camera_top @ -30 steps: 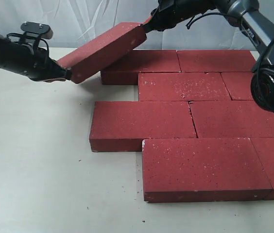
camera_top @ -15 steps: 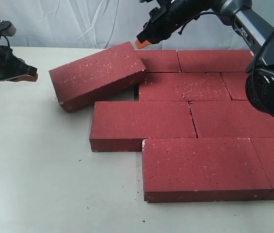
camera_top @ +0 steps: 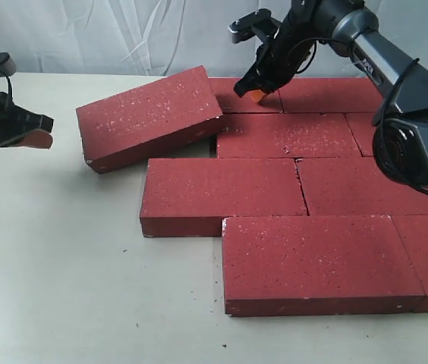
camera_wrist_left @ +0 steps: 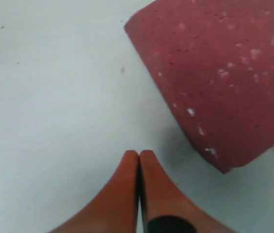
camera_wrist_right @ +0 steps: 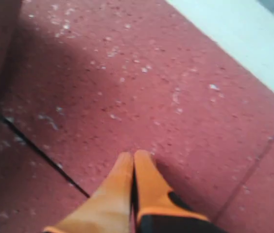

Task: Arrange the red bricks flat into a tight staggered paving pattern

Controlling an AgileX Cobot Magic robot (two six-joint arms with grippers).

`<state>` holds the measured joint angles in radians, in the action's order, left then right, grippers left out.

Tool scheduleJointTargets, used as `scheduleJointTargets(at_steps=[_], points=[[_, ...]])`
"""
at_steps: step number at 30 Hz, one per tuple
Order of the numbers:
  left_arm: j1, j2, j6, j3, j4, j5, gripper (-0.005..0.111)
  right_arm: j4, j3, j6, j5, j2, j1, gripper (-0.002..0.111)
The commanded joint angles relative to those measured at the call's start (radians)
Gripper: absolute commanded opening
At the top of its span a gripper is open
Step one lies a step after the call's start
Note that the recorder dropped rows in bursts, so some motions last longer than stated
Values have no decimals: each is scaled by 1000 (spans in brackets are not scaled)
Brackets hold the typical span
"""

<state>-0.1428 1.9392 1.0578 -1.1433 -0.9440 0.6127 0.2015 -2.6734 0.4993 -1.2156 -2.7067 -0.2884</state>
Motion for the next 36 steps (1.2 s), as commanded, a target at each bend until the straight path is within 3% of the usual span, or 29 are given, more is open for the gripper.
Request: scheduleJointTargets(at_steps=[1,7,13,23,27,36], points=[[-5,34,-1,13,-65,-45,0,76,2,5,-6,18,-22,-1],[8,95,29,-2,-109,-21,0,103,2,5,-6,18,-52,-1],[62,138,223,-7,-310,4,0,96,2,-4,-6,20,-78,-1],[76,121,236,-37,-303,22,0,96,2,-5,-6,39,-142,-1],[64,85,236,-37,-289,31,0,96,2,-5,-6,58,-163,-1],[-26,26,203,-37,-227,132,0,100,2,-46,-6,69,-223,-1]])
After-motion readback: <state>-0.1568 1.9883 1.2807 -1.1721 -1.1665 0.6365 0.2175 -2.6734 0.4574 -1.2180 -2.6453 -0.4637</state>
